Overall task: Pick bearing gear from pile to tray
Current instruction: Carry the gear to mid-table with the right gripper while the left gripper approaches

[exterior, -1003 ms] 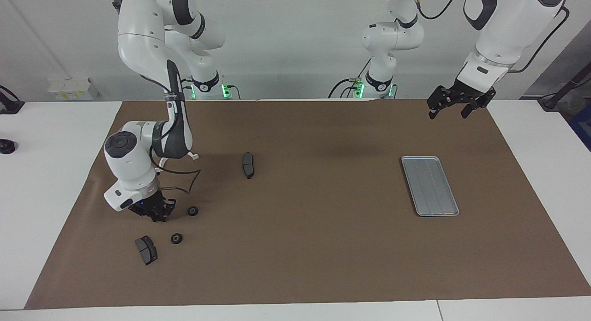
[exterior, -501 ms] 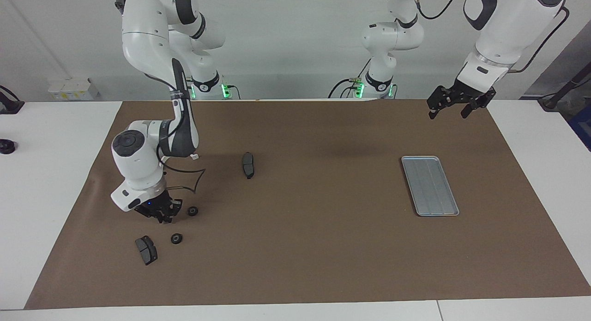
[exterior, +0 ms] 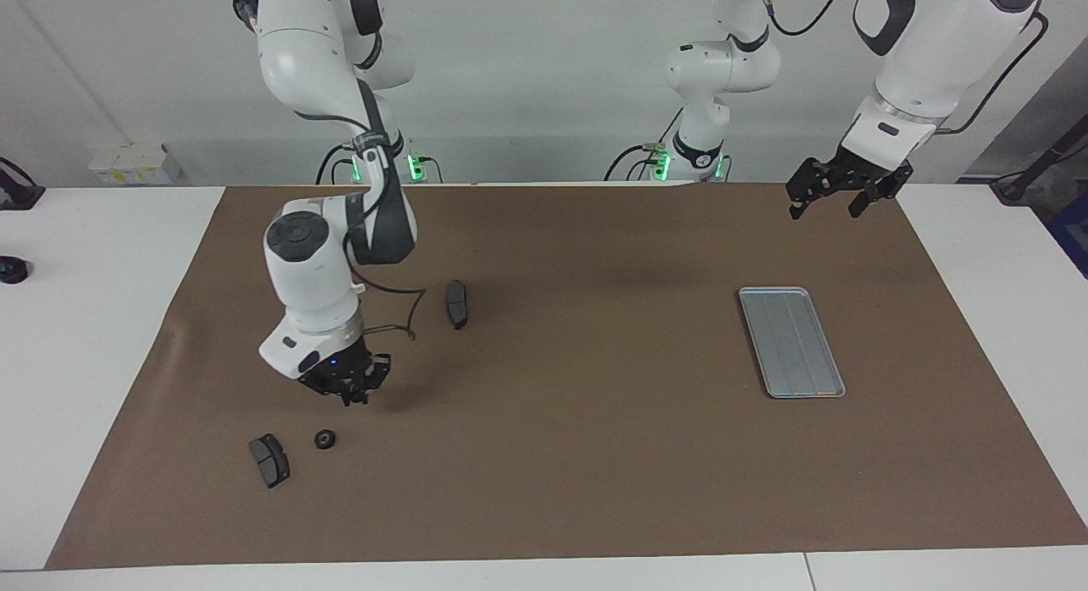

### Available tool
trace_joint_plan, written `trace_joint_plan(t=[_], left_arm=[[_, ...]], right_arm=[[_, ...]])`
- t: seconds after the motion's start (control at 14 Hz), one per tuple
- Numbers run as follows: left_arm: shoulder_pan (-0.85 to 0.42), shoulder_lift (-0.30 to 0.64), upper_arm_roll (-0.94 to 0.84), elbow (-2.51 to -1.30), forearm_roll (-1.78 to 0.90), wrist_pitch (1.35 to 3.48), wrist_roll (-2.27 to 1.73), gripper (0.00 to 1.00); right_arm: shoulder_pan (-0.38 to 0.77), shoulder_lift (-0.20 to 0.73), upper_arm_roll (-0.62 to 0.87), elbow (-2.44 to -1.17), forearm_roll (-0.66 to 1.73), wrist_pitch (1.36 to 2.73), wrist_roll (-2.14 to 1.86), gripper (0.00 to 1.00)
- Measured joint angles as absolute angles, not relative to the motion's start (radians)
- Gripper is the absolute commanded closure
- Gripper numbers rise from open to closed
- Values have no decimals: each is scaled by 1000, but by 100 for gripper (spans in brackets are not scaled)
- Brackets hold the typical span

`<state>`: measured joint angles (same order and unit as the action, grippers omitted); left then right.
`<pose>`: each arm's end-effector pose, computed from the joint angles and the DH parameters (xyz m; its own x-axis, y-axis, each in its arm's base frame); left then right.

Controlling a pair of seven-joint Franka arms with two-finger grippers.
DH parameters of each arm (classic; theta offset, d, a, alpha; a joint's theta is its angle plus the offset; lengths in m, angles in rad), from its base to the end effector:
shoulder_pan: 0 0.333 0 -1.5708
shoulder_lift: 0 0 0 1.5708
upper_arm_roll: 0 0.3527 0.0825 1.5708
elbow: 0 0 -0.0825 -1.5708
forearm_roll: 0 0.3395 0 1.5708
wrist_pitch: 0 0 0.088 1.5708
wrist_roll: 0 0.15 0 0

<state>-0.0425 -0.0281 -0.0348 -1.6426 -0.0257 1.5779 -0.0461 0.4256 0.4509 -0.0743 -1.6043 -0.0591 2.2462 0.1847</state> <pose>0.4960 -0.0425 0.6024 0.9988 -0.0309 -0.0377 -0.0301 -0.9993 0.0230 0.6388 0.2379 0.3998 0.9571 0.2087 0.2010 0.2030 -0.9780 0.0485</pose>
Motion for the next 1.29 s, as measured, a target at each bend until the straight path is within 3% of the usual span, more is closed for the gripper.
trace_joint_plan(t=[0.36,0.64,0.72,0.79,0.86,1.0,1.29], left_arm=[[-42,-28,-35,-1643,-26,1578,-46,0],[-45,-31,-41,-1658,-26,1628,-46,0],[-46,-37,-43,-1690,-26,1699,-46,0],[-47,-44,-47,-1734,-26,1771,-46,0],[-48,-48,-50,-1771,-26,1823,-46,0],[-51,-43,-53,-1817,-27,1887,-55,0],[-128,48,-55,-1846,-27,2026,-267,0]], right_arm=[[598,473,-64,-1604,-59,2342,355,92],[697,572,-63,-1563,-61,2443,538,85],[709,600,-63,-1544,-61,2455,563,68],[721,622,-63,-1528,-60,2468,587,28],[731,636,-63,-1517,-60,2479,608,13],[755,643,-63,-1506,-60,2480,642,1],[756,643,-81,-1488,-60,2452,675,1]])
